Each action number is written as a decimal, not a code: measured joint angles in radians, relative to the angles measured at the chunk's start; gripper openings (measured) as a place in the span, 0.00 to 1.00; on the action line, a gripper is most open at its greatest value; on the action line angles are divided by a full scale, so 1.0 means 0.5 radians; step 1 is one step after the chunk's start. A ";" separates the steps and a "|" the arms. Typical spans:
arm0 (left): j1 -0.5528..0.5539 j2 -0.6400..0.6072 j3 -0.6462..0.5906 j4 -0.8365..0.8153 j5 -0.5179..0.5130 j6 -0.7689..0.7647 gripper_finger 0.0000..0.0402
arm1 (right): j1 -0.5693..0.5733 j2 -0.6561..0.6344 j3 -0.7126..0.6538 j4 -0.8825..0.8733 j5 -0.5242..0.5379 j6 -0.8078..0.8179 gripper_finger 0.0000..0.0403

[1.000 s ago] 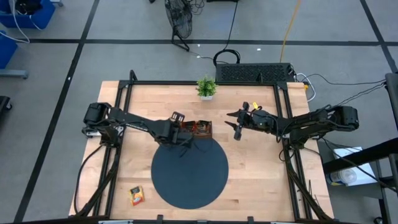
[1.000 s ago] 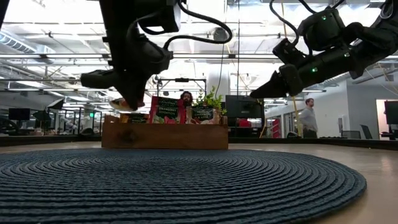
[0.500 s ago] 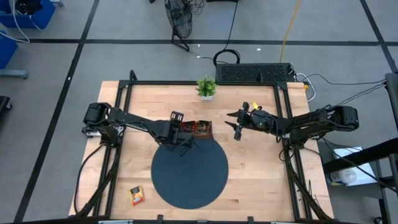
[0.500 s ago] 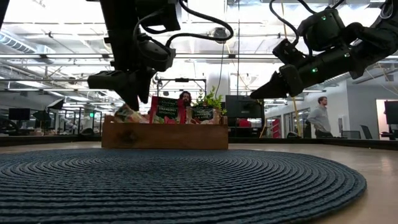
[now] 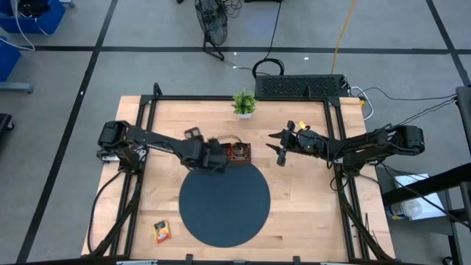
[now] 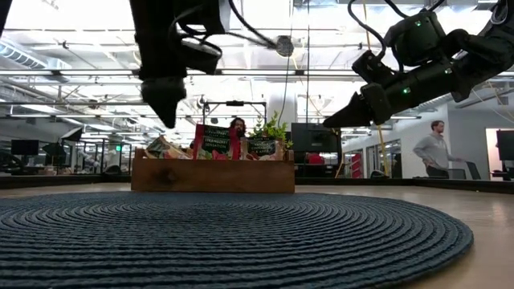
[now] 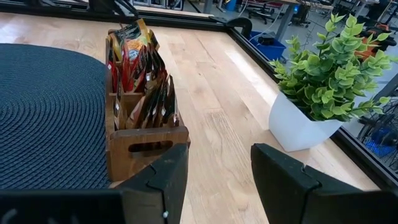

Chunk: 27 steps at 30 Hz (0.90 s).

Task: Pick & Place Tea
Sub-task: Put the top yellow tea bag into the left slot of the wooden organizer

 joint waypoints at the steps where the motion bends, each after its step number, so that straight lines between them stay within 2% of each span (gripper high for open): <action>1: 0.025 -0.027 0.003 -0.064 0.107 -0.210 0.52 | 0.000 0.000 0.000 0.000 0.000 0.003 0.40; 4: 0.099 -0.123 -0.027 -0.106 0.309 -0.677 0.52 | 0.000 0.000 0.000 0.000 -0.001 0.003 0.40; 7: 0.109 -0.228 -0.108 -0.041 0.326 -0.857 0.52 | 0.000 0.000 0.000 -0.002 -0.001 0.003 0.40; 18: 0.122 -0.608 -0.503 0.596 0.578 -0.890 0.52 | 0.000 0.000 0.000 -0.062 -0.002 0.003 0.40; 27: 0.230 -0.666 -0.835 1.019 0.673 -0.900 0.52 | 0.001 0.000 0.000 -0.058 -0.002 0.003 0.40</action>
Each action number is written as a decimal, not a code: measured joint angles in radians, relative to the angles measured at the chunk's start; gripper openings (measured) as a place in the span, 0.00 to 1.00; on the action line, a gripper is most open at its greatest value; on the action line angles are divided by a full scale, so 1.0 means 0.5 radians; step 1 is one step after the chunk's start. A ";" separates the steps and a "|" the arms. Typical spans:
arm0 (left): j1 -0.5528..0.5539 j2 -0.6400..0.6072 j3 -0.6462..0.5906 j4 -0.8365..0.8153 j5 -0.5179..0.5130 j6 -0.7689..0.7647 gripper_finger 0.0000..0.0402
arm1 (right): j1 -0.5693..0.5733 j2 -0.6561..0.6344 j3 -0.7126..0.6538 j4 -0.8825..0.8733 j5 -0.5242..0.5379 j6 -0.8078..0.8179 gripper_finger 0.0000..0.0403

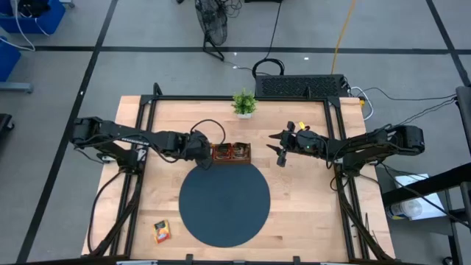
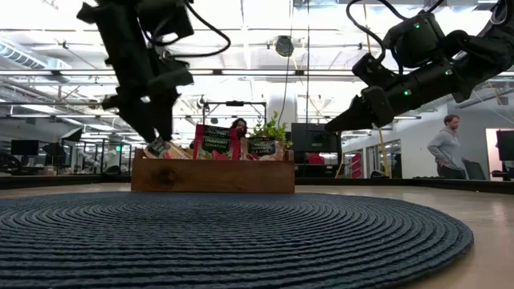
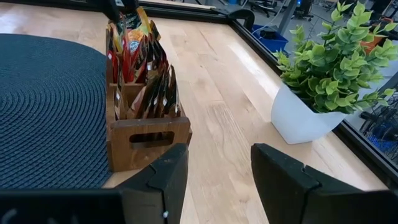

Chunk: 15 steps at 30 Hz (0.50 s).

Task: Pick & Place Tea
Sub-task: Put the top yellow tea bag into the left slot of the wooden organizer

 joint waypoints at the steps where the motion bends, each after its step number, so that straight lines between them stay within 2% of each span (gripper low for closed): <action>1: 0.010 0.002 -0.019 0.035 0.020 0.021 0.52 | 0.001 0.000 0.000 0.002 0.000 0.000 0.40; 5: 0.041 -0.004 -0.036 0.176 0.123 0.125 0.52 | 0.001 0.000 0.000 0.007 0.000 0.015 0.40; 12: 0.045 -0.002 -0.040 0.220 0.184 0.197 0.52 | 0.000 0.000 0.000 0.008 0.000 0.015 0.40; 15: 0.044 -0.002 -0.040 0.232 0.213 0.236 0.48 | 0.000 0.000 0.000 0.009 0.000 0.015 0.40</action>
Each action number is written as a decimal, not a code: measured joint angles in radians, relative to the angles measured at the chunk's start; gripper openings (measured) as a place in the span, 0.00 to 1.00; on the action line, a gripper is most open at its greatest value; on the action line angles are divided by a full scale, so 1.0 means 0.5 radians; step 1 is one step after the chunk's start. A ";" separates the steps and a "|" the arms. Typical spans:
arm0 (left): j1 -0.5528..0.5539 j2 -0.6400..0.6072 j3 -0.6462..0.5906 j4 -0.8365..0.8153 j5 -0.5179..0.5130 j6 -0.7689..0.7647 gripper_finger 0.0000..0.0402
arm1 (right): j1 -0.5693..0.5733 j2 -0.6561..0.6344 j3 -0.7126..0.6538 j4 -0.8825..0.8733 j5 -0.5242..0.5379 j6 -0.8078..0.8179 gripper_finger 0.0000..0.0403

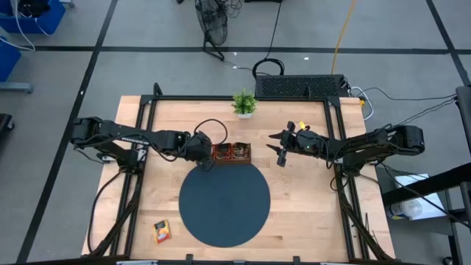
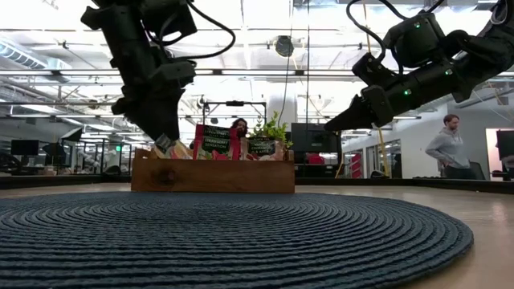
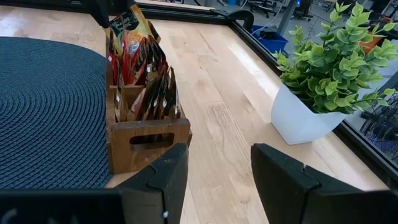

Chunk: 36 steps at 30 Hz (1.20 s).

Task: Pick & Place Tea
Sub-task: Put the top yellow tea bag into the left slot of the wooden organizer

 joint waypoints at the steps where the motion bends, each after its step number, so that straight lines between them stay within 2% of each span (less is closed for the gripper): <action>1: 0.000 0.000 0.000 0.001 0.000 0.005 0.45 | 0.000 0.000 0.000 0.000 0.000 0.000 0.40; 4: 0.000 0.000 0.000 0.001 0.000 0.033 0.31 | 0.000 0.000 0.000 0.000 0.000 0.000 0.40; 8: 0.001 0.000 0.008 -0.014 0.070 0.139 0.06 | 0.000 0.000 0.000 0.000 0.000 0.000 0.40; 9: 0.004 -0.003 0.019 -0.033 0.099 0.157 0.03 | 0.000 0.000 0.000 0.000 0.000 0.000 0.40; 15: 0.024 -0.011 0.272 -0.473 0.220 0.341 0.01 | 0.000 0.000 0.000 0.005 0.000 0.000 0.40; 20: 0.125 -0.013 0.475 -0.792 0.325 0.568 0.01 | 0.000 0.000 0.000 0.009 0.001 0.000 0.40; 22: 0.181 -0.013 0.494 -0.837 0.355 0.725 0.01 | 0.000 0.000 0.000 0.009 0.001 0.000 0.40; 26: 0.254 0.023 0.494 -0.833 0.536 1.106 0.01 | 0.000 0.000 0.000 0.009 0.001 0.000 0.40; 30: 0.309 0.153 0.508 -0.921 0.652 1.233 0.00 | 0.000 0.000 0.000 0.010 0.001 0.007 0.40; 36: 0.360 0.471 0.629 -1.169 0.602 1.311 0.00 | 0.000 0.000 0.000 0.028 0.001 0.007 0.40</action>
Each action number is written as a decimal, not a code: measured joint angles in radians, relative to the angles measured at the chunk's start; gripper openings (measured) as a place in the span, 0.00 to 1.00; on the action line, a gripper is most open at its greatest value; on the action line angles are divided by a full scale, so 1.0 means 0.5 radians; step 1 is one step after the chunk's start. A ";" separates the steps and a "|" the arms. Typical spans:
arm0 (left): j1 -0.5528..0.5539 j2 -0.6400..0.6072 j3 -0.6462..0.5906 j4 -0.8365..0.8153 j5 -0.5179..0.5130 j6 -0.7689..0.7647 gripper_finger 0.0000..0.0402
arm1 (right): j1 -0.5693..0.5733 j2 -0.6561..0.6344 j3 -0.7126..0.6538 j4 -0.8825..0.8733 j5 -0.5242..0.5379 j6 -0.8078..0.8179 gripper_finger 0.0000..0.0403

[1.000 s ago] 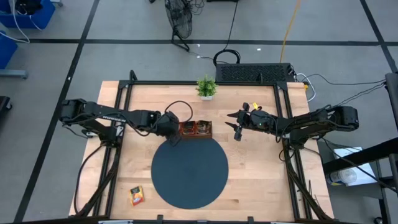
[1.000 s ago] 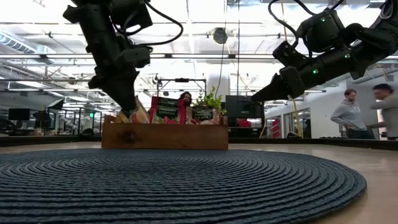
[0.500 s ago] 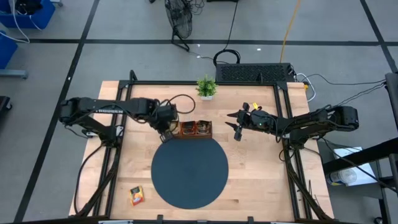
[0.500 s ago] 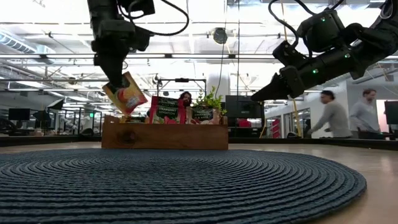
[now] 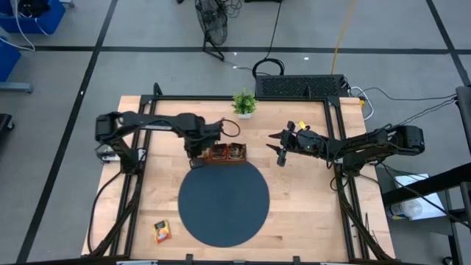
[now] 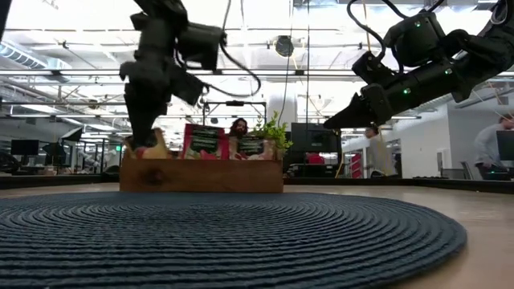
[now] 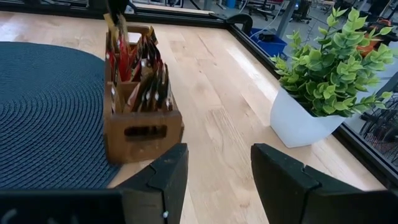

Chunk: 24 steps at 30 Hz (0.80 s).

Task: Pick & Place Tea
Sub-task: Put the top yellow tea bag into the left slot of the wooden organizer

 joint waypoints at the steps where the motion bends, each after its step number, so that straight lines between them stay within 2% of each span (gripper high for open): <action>1: 0.005 0.052 0.039 -0.044 -0.028 0.014 0.00 | 0.000 0.000 0.000 0.002 0.000 -0.001 0.40; 11: 0.005 0.357 0.466 -0.316 -0.494 -0.045 0.03 | 0.000 0.000 0.000 -0.005 0.001 -0.009 0.40; 17: -0.007 0.361 0.481 -0.316 -0.522 0.017 0.03 | 0.000 0.000 0.000 -0.026 0.001 -0.015 0.40; 24: -0.066 0.361 0.481 -0.302 -0.721 0.011 0.05 | 0.000 0.000 0.000 -0.022 0.001 -0.015 0.40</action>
